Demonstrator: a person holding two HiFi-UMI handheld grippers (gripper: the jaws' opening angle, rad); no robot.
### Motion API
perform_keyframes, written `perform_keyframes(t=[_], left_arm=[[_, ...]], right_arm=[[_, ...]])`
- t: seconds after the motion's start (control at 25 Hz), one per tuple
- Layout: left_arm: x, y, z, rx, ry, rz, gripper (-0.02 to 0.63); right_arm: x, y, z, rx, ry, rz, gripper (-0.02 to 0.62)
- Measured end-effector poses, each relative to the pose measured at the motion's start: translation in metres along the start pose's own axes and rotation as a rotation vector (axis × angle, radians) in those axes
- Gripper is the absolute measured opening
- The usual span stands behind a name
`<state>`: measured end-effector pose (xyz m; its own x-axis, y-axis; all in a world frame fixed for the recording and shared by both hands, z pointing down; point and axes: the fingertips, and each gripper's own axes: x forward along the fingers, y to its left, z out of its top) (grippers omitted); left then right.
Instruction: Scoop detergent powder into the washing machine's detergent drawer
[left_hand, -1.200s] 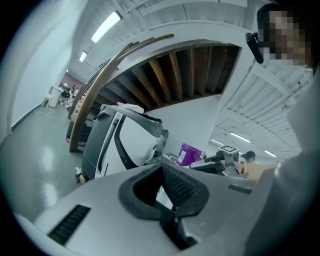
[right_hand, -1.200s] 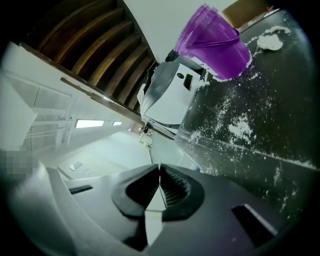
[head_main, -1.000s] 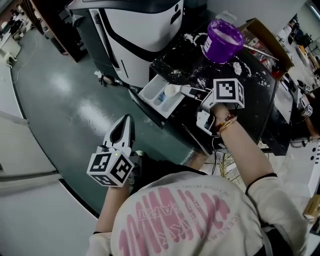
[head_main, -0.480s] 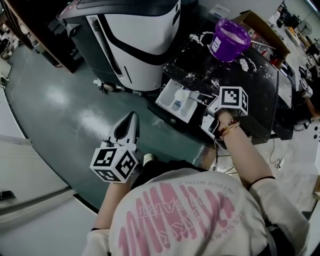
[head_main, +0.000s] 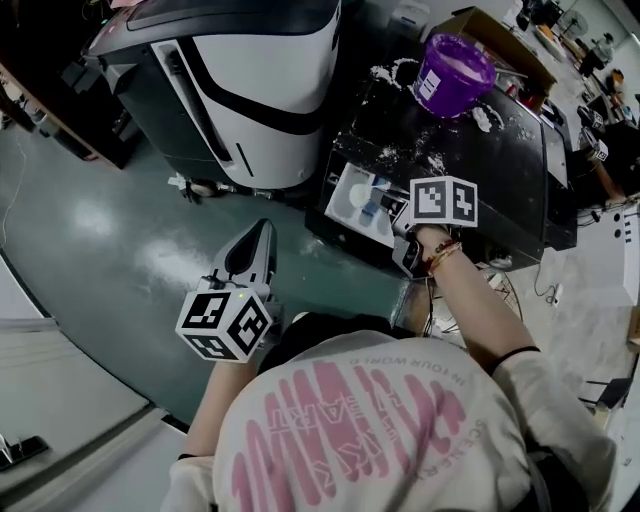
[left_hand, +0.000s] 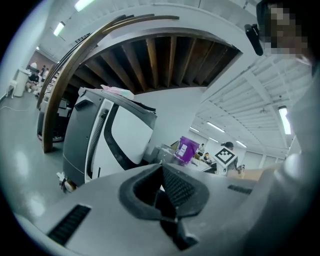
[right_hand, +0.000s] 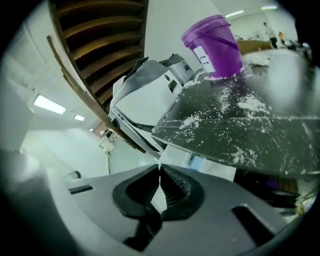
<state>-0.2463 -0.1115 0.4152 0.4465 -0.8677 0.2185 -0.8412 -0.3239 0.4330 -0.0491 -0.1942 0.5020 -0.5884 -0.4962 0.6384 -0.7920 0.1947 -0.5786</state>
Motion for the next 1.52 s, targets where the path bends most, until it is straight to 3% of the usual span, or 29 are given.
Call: perform_keyframes(t=[0.32, 0.72, 1.16, 1.52], left_arm=[[0.006, 0.028, 0.006, -0.034, 0.012, -0.038, 0.003], [0.014, 0.044, 0.0, -0.069, 0.028, -0.065, 0.003], [0.012, 0.056, 0.001, -0.077, 0.033, -0.065, 0.003], [0.008, 0.06, -0.002, -0.064, 0.021, -0.036, 0.003]], right_arm=[[0.018, 0.008, -0.006, -0.278, 0.082, -0.16, 0.003], [0.033, 0.015, -0.026, -0.753, 0.255, -0.303, 0.003], [0.037, 0.015, -0.045, -1.023, 0.404, -0.34, 0.003], [0.041, 0.016, -0.046, -1.248, 0.413, -0.391, 0.003]])
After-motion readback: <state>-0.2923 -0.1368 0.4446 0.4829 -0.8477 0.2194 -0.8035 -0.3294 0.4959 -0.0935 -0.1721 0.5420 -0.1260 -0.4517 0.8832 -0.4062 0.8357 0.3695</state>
